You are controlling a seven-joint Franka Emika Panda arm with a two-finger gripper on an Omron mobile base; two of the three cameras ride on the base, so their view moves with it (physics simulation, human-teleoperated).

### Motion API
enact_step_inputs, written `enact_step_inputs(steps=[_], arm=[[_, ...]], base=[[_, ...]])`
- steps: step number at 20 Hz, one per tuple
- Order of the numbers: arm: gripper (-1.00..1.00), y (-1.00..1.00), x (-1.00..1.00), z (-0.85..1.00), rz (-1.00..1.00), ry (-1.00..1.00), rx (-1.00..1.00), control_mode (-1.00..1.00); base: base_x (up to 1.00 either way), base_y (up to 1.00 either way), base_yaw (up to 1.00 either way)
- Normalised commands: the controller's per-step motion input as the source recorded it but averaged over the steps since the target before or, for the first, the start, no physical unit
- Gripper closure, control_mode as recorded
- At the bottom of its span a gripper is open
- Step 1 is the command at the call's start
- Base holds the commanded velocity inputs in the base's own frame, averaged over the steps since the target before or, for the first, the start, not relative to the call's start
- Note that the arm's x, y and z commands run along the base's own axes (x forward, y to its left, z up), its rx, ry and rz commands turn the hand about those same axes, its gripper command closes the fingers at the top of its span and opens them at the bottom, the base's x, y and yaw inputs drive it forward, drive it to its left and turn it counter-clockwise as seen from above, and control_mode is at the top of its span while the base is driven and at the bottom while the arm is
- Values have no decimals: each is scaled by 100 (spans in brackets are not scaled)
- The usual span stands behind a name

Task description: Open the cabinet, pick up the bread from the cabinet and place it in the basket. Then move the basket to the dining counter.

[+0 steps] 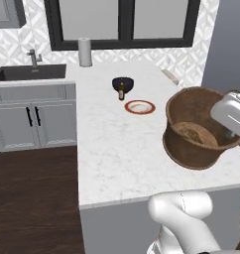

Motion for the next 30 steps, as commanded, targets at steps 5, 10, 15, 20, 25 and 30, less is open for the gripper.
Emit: enact_step_inputs(steps=[5,10,15,20,25,30], arm=[[100,-22,54,-2,5,11,0,-100],[100,-79,100,-41,12,24,0,-100],[100,-87,100,-67,16,11,0,-100],[100,-59,100,-80,11,0,0,-100],[100,-18,100,-66,-10,4,-1,-100],[100,3,98,-65,-42,1,-2,-100]], base=[[27,-2,1],[0,0,0],[0,0,0],[0,0,0],[0,0,0],[0,0,0]])
